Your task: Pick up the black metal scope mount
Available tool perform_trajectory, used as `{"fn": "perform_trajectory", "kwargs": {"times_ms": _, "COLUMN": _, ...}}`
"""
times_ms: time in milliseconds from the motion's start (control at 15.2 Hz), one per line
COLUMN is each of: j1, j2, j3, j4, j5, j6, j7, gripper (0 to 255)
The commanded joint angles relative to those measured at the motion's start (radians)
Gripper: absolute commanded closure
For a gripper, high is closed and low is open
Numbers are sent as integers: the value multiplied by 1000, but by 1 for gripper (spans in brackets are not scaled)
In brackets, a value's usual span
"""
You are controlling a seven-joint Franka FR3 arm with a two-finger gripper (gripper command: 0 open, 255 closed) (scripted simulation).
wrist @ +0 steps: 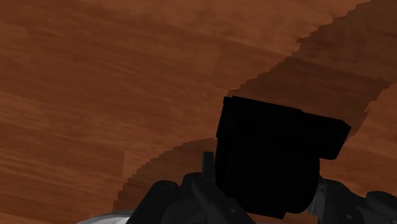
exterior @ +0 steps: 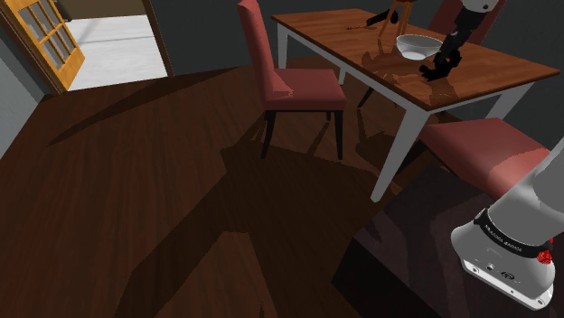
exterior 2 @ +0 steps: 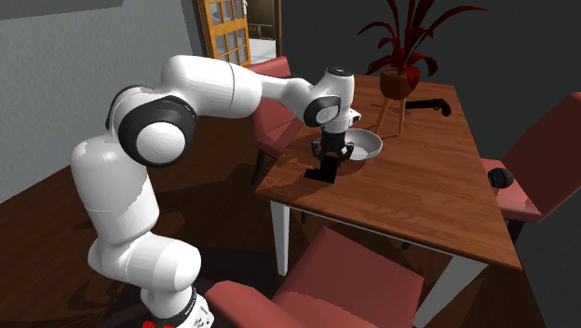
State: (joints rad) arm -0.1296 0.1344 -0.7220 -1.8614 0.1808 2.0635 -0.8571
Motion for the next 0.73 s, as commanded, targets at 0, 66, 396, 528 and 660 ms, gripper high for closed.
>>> {"fn": "perform_trajectory", "kwargs": {"times_ms": 0, "j1": 2, "j2": -3, "j3": 0, "j4": 9, "j5": -3, "j6": -13, "j7": 4, "gripper": 255}}
{"fn": "perform_trajectory", "kwargs": {"times_ms": 66, "j1": 2, "j2": -6, "j3": 0, "j4": 19, "j5": -7, "j6": -25, "j7": 6, "gripper": 255}}
{"fn": "perform_trajectory", "kwargs": {"times_ms": 396, "j1": 4, "j2": -20, "j3": -3, "j4": 73, "j5": -21, "j6": -88, "j7": 19, "gripper": 255}}
{"fn": "perform_trajectory", "kwargs": {"times_ms": 528, "j1": 4, "j2": -24, "j3": -4, "j4": 96, "j5": -25, "j6": -114, "j7": 23, "gripper": 255}}
{"fn": "perform_trajectory", "kwargs": {"times_ms": 660, "j1": 3, "j2": -26, "j3": -4, "j4": 121, "j5": -28, "j6": -140, "j7": 27, "gripper": 255}}
